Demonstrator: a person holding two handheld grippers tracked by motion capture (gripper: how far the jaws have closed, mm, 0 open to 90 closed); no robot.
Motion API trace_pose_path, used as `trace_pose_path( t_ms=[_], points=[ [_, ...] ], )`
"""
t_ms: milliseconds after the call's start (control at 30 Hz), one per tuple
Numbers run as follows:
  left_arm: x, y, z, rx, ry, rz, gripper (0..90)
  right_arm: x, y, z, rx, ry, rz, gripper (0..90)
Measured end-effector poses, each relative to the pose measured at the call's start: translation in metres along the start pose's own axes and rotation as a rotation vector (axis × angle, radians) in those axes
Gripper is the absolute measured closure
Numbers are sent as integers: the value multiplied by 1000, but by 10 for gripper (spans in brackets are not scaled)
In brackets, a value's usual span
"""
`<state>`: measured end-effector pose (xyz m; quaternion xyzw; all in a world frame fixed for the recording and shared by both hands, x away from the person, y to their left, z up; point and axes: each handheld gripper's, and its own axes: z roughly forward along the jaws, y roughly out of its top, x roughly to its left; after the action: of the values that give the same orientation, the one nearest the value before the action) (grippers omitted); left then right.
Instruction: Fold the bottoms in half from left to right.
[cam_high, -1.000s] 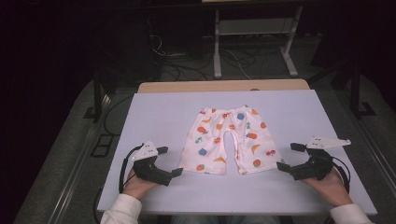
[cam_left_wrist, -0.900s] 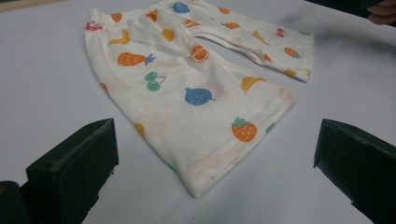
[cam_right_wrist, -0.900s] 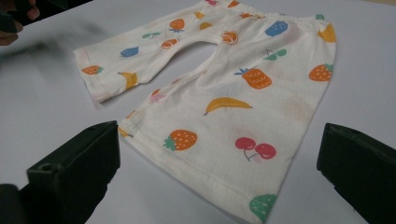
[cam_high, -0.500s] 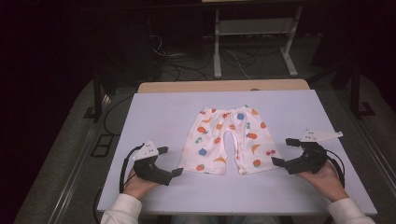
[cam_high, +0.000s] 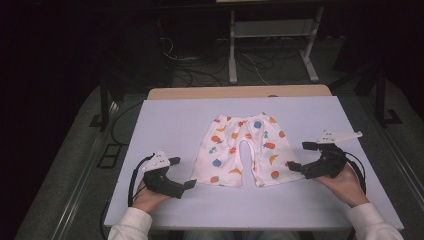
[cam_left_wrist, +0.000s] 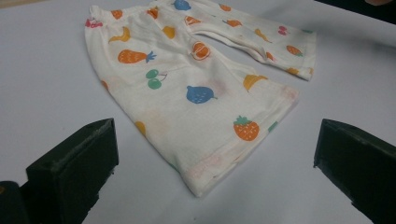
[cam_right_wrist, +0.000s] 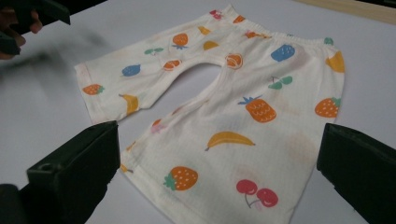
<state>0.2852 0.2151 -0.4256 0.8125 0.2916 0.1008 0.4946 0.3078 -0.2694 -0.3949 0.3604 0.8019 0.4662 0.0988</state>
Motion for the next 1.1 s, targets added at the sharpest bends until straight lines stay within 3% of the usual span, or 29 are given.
trace_pose_path(
  t_ms=[400, 1100],
  points=[
    [0, 0, 0, -1, -2, -2, 0, 1, 23, 5, 8, 10, -25, 0],
    [0, 0, 1, 0, -4, -1, 0, 12, 49, 26, 27, 48, -69, 0]
  ],
)
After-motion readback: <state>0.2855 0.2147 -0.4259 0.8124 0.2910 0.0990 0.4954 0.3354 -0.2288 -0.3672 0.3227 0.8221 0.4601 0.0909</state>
